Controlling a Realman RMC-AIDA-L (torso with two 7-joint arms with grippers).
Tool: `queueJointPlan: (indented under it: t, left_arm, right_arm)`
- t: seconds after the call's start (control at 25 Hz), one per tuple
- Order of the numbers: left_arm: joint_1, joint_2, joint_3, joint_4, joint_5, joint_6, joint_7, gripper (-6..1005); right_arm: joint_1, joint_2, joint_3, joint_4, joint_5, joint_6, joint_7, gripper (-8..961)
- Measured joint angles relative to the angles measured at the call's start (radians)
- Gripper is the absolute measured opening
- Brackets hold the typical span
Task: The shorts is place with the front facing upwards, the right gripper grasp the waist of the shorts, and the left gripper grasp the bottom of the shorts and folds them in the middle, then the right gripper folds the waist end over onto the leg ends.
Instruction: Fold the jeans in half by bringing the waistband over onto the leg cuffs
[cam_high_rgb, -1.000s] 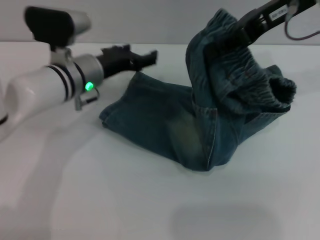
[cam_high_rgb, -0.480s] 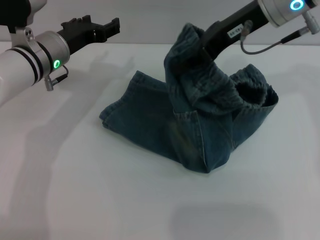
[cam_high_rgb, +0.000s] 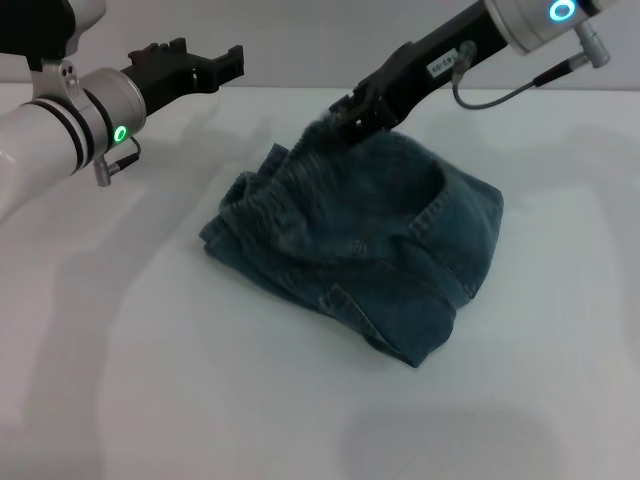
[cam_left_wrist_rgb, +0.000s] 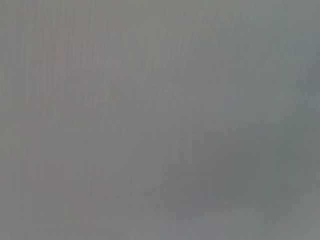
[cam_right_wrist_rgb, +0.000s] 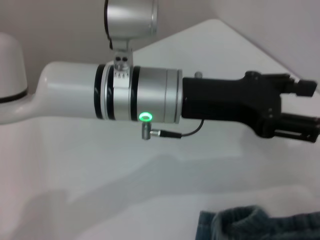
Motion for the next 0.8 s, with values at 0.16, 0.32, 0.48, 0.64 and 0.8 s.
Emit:
queueJointPlan:
  t: [0.16,0.32,0.48,0.64,0.8]
  left_arm:
    - [-0.001,-0.002,-0.001,-0.005,-0.001,0.000,0.016,834]
    - [-0.002,-0.002,-0.001,-0.012,-0.012,0.001,0.020,834]
    - [-0.002,-0.001,-0.001,-0.013,-0.019,0.005,0.020,834]
    - [-0.002,0.001,-0.005,-0.013,-0.023,0.003,0.021,834]
    - [-0.003,0.003,-0.044,-0.014,-0.023,0.000,0.023,834]
  right_arm:
    - [0.004,0.001,-0.021,0.017,-0.003,0.012,-0.001,566]
    - [-0.006,0.011,-0.045,0.026,-0.003,0.015,0.003,566]
    - [-0.019,0.020,-0.063,0.066,-0.005,0.041,0.002,566]
    - [-0.035,0.037,-0.065,0.086,0.004,0.045,0.000,566]
    - [-0.043,0.057,-0.084,0.108,0.010,0.000,0.000,566]
